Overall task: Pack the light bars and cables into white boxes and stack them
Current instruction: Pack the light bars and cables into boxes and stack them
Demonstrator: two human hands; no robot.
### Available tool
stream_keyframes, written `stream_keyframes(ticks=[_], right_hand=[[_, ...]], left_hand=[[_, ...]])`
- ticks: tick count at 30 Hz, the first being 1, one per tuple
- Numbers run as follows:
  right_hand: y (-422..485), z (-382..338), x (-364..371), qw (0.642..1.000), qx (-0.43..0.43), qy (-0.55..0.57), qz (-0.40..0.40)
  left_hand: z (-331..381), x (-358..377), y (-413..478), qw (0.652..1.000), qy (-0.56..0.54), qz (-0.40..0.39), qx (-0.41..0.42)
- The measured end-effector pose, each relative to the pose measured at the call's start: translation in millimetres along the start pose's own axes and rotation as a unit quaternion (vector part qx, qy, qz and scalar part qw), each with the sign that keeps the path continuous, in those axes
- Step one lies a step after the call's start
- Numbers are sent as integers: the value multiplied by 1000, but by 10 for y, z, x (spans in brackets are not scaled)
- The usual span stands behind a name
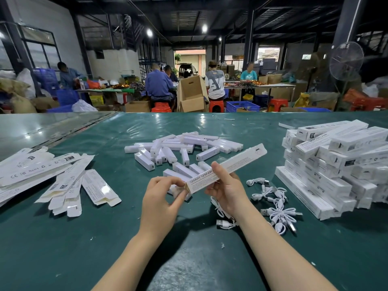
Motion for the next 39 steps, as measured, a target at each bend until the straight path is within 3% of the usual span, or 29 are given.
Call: stream_keyframes(ticks=[6,12,16,20,25,39], right_hand=[[-24,26,62,998,13,-26,-60],[-26,12,70,997,0,-28,-70],[-22,-5,46,999,-5,-20,-49],[-7,9,50,999,-13,-40,-16],[-9,-4,45,999,-17,-43,-15],[-8,16,36,998,-25,-38,-50]], left_hand=[[-189,-7,32,980,-136,24,-143],[-262,134,-15,936,-257,-40,-236],[-209,161,-25,945,-237,-60,-216],[-194,96,12,970,-172,-21,-173],[-336,127,-5,897,-346,-11,-275],[-350,213,-43,866,-385,-24,-318]])
Point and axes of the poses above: each hand's wrist, its own y-axis towards the middle knuckle, its own x-axis out of the palm, z = x × y, the point moved 6 cm from there along y, towards the middle knuckle, and after that the axes turned 6 degrees about -y, right-handed, at the moved point
